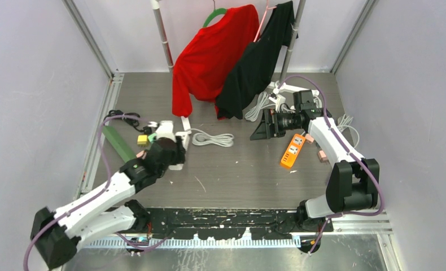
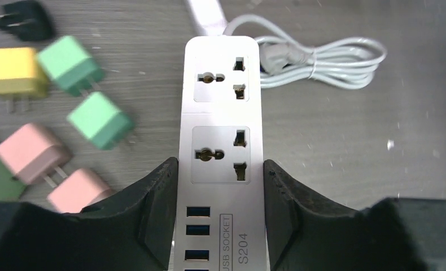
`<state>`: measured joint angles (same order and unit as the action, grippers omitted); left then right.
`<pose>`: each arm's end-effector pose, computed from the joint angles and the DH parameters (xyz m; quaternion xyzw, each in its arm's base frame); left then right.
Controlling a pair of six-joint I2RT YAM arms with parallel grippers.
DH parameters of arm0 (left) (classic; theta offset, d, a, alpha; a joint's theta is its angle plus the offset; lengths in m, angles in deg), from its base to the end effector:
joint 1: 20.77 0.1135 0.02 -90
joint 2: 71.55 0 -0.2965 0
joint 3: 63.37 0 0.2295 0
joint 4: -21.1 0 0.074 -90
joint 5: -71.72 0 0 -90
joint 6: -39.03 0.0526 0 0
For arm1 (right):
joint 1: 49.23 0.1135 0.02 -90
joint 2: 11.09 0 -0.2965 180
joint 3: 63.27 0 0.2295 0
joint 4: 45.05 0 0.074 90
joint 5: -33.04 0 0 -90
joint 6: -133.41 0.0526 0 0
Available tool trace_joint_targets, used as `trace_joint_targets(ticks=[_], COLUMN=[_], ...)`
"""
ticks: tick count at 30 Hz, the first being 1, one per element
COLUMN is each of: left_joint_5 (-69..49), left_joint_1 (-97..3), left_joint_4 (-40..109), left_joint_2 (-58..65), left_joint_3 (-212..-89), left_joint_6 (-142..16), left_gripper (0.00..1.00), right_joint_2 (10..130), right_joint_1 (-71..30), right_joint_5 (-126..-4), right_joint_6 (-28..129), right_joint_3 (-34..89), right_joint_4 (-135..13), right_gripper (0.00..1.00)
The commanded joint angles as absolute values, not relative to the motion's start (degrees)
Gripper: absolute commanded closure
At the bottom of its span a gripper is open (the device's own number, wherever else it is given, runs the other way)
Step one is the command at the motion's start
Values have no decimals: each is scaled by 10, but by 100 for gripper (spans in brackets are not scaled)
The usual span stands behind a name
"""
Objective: Pull the plug off the socket
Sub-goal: Move the socket to the center of the board.
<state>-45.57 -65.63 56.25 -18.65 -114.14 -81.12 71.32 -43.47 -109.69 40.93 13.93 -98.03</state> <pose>0.1351 -0.1004 0.2683 0.0076 0.8770 -0.0950 0.4710 0.2596 0.0683 0.2966 -0.1833 0.8507 0.4339 0.2332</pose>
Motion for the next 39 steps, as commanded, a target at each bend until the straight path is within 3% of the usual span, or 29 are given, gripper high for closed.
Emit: trace_joint_targets(ticks=[1, 6, 13, 22, 26, 35, 39], left_joint_5=[-488, -451, -369, -407, -390, -356, -365], left_joint_1=[-573, -463, -337, -296, -296, -296, -296], left_joint_4=[574, 601, 591, 619, 603, 605, 638], left_joint_2=[-264, -288, -225, -122, -91, -17, -4], left_joint_3=[-1133, -1132, -1130, -1165, -1166, -1193, -1217], left_joint_6=[-895, -916, -948, -995, -1003, -995, -994], left_gripper=[100, 100, 100, 98, 93, 61, 36], right_joint_2=[696, 695, 694, 698, 699, 701, 702], right_joint_1=[-435, -435, -435, -435, -435, -435, -436], right_joint_5=[-1108, -1109, -1109, -1110, -1109, -1108, -1108], right_joint_6=[407, 408, 408, 408, 409, 408, 409], right_joint_3=[153, 153, 153, 152, 152, 152, 151], right_joint_4=[-975, -975, -975, -975, -974, -974, -975], right_gripper=[0, 0, 0, 0, 0, 0, 0])
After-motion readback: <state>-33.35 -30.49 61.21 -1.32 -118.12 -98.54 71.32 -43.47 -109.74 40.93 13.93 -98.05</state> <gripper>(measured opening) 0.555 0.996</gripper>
